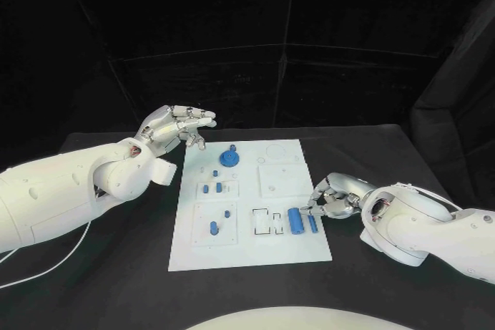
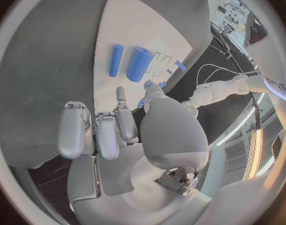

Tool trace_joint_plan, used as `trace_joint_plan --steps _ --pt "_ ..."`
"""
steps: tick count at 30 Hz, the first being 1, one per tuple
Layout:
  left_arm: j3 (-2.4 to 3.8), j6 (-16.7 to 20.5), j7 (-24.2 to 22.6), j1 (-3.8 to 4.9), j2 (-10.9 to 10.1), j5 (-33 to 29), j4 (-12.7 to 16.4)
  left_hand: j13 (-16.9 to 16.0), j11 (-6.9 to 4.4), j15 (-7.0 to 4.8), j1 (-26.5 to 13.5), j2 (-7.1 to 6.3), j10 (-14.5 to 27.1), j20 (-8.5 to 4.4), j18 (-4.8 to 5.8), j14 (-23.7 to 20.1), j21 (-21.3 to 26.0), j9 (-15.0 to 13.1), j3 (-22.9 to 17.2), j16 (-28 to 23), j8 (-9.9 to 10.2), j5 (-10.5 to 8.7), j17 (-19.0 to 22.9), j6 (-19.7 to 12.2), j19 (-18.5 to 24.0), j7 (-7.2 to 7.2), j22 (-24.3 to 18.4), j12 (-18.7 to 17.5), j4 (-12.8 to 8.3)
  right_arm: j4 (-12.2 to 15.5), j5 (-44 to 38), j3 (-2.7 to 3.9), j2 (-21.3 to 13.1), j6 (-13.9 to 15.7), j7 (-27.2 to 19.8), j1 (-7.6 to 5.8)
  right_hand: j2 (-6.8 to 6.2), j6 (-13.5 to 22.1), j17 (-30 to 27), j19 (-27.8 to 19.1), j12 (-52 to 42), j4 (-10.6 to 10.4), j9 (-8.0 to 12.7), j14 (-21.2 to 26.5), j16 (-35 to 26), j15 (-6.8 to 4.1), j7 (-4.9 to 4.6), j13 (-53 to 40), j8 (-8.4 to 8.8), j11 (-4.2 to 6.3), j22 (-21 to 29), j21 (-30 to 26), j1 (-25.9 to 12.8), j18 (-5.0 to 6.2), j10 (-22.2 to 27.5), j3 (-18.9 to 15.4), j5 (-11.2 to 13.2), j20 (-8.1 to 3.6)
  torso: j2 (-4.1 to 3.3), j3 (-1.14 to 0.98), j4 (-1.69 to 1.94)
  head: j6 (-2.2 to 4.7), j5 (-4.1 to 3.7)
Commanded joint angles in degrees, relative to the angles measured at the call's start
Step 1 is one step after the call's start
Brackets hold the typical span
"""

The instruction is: Assemble the parts on the task board

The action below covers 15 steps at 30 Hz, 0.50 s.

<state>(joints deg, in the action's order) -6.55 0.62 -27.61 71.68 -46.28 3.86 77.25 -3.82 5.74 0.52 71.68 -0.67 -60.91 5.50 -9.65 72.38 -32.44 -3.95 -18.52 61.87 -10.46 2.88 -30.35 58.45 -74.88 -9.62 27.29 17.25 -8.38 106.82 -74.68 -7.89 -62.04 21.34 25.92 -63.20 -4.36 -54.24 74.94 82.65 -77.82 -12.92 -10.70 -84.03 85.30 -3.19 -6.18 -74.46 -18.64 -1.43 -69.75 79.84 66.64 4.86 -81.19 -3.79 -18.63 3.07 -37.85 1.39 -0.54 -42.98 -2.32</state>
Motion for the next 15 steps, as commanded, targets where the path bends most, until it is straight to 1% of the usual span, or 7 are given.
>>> trace_joint_plan --steps 1,7,12,15 --pt "-0.02 -0.8 -0.6 0.05 0.0 0.4 0.0 0.0 -0.04 0.08 0.1 0.34 0.3 0.55 -0.75 -0.5 0.2 -0.1 0.5 -0.4 0.2 0.21 0.1 0.0 0.0 -0.21 -0.1 0.3 0.0 -0.2 -1.9 -0.04 0.4 -2.0 2.2 0.15 -0.01 0.6 6.2 0.2 0.2 -0.1 -0.2 -4.3 0.3 0.46 -0.04 0.1 -0.37 -0.09 -0.1 0.3 0.0 -0.97 0.2 -0.6 0.4 0.15 0.03 0.05 -0.07 -0.04 0.05" --pt "-0.06 -1.0 -0.6 0.05 0.2 0.4 -0.1 0.0 -0.04 0.08 0.1 0.34 0.3 0.55 -0.75 -0.5 0.2 -0.1 0.5 -0.4 0.2 0.21 0.1 0.0 0.0 -0.21 -0.1 0.3 0.0 -0.7 -2.7 -0.08 1.6 -2.6 2.1 0.40 -0.03 0.8 6.3 0.2 0.2 -0.3 -0.3 -4.3 0.4 0.48 -0.06 0.0 -0.57 -0.11 -0.2 0.4 0.1 -0.98 0.2 -0.9 0.6 0.17 0.08 0.05 -0.03 -0.09 0.02" --pt "-0.11 -1.1 -0.6 0.04 0.3 0.4 -0.3 0.0 -0.04 0.08 0.1 0.34 0.3 0.55 -0.75 -0.5 0.2 -0.1 0.5 -0.4 0.2 0.21 0.1 0.0 0.0 -0.21 -0.1 0.3 0.0 -0.9 -3.8 -0.09 2.5 -2.9 2.1 0.89 -0.05 0.9 6.4 0.2 0.1 -0.4 -0.4 -4.3 0.5 0.49 -0.08 -0.2 -0.70 -0.13 -0.2 0.4 0.2 -0.99 0.2 -1.2 0.7 0.19 0.00 -0.02 0.07 -0.05 0.22" --pt "-0.15 -1.2 -0.5 0.04 0.3 0.4 -0.4 0.0 -0.04 0.08 0.1 0.34 0.3 0.55 -0.75 -0.5 0.2 -0.1 0.5 -0.4 0.2 0.21 0.1 0.0 0.0 -0.21 -0.1 0.3 0.0 -1.1 -4.1 -0.10 3.0 -3.2 2.1 1.15 -0.08 1.0 6.4 0.2 0.1 -0.5 -0.4 -4.3 0.5 0.50 -0.09 -0.2 -0.76 -0.13 -0.2 0.4 0.2 -0.99 0.1 -1.3 0.7 0.20 0.02 0.02 0.11 -0.09 0.24"
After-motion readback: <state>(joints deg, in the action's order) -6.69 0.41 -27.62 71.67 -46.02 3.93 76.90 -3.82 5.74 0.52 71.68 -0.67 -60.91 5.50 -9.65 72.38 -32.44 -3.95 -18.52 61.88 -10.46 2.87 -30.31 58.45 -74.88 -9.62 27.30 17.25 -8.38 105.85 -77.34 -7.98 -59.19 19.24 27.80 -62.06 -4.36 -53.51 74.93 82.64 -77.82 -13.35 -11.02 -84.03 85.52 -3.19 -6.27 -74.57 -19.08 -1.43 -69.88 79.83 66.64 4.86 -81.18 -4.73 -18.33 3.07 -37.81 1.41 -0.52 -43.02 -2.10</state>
